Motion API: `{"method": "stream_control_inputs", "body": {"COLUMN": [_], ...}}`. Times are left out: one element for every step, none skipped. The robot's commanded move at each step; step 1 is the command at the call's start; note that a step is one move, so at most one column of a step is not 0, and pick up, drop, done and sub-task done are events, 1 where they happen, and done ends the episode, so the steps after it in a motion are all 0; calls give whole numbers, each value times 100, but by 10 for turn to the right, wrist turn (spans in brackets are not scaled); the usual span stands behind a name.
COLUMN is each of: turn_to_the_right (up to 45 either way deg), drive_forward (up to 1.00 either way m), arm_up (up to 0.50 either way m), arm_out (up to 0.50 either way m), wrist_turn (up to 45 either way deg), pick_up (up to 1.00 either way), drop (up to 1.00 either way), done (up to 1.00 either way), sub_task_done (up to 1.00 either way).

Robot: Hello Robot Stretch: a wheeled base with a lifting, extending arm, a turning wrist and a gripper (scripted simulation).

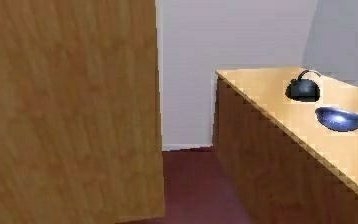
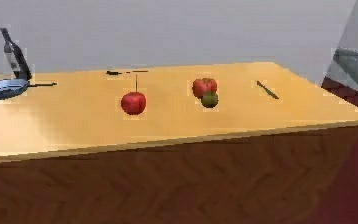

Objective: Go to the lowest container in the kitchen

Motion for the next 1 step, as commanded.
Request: {"method": "stream_control_inputs", "body": {"turn_to_the_right": [450], "drive_forward": [0], "arm_up": [0], "arm_out": [0], "wrist_turn": [0], "pick_up": [0], "drop": [0], "done": [0], "sub_task_done": [0]}}
